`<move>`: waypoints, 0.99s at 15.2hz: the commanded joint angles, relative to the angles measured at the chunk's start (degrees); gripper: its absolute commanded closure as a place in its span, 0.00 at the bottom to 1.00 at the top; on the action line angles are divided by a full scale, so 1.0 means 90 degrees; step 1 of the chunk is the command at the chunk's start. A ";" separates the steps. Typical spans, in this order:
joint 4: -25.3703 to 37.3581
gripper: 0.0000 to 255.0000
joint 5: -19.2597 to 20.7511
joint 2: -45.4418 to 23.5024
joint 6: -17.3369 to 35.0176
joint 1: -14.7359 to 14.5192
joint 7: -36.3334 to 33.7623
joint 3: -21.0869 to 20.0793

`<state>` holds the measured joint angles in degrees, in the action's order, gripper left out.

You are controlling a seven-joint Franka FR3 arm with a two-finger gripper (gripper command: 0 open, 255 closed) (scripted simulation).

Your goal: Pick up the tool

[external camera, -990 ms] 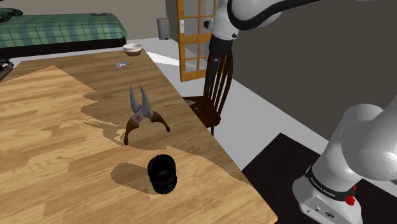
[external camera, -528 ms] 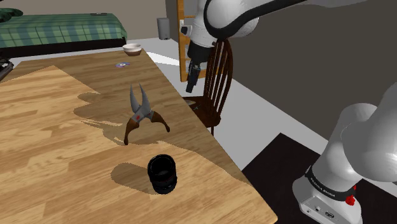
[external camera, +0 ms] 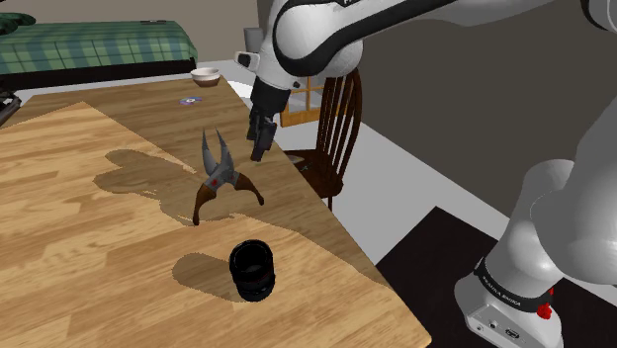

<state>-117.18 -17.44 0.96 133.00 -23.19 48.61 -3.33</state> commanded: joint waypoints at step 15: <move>0.0173 1.00 -0.0548 -0.0756 0.0747 -0.0220 0.0997 -0.0262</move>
<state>-115.65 -22.37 -5.78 139.67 -25.17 57.58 -5.69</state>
